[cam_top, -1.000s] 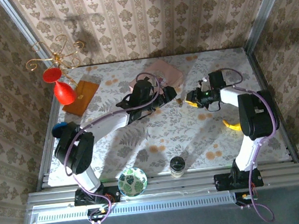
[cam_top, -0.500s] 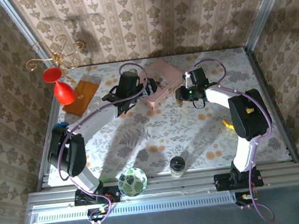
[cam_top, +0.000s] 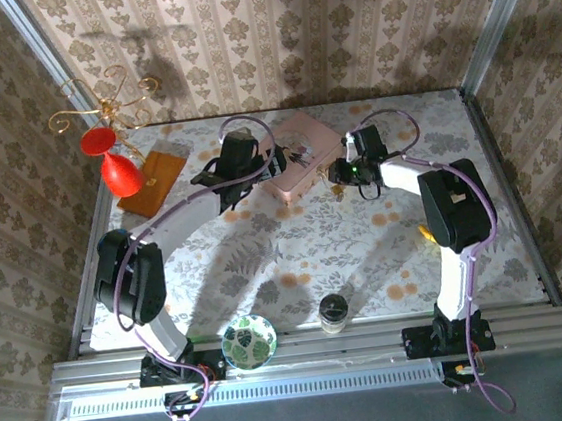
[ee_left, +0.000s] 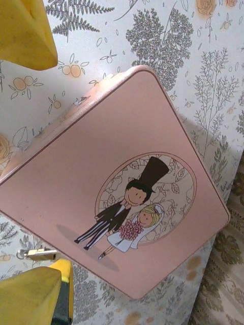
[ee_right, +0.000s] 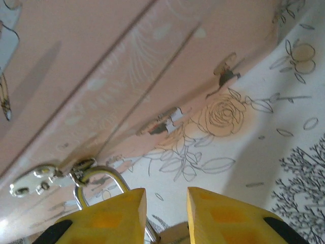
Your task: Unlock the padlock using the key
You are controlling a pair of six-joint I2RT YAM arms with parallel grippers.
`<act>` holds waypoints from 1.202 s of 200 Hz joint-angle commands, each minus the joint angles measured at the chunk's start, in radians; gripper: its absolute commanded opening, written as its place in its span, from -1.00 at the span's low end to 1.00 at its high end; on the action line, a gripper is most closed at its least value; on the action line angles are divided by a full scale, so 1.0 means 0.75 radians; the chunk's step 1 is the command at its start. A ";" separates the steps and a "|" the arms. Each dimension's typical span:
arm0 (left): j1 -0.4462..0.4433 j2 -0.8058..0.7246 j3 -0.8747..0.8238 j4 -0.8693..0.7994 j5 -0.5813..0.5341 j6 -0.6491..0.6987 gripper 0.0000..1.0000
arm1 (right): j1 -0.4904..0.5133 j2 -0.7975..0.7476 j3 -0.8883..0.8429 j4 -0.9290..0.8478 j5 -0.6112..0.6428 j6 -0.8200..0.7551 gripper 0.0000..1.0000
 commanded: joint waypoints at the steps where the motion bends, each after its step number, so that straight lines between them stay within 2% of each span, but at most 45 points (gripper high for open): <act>1: 0.010 0.015 0.035 0.009 -0.011 0.018 1.00 | 0.001 0.038 0.046 0.021 -0.039 -0.022 -0.43; 145: 0.010 0.044 0.044 0.029 0.035 -0.006 1.00 | 0.014 0.156 0.162 -0.042 -0.181 -0.076 -0.38; 240: 0.010 0.032 0.040 0.020 0.033 -0.018 1.00 | 0.010 0.158 0.142 0.037 -0.256 -0.036 -0.41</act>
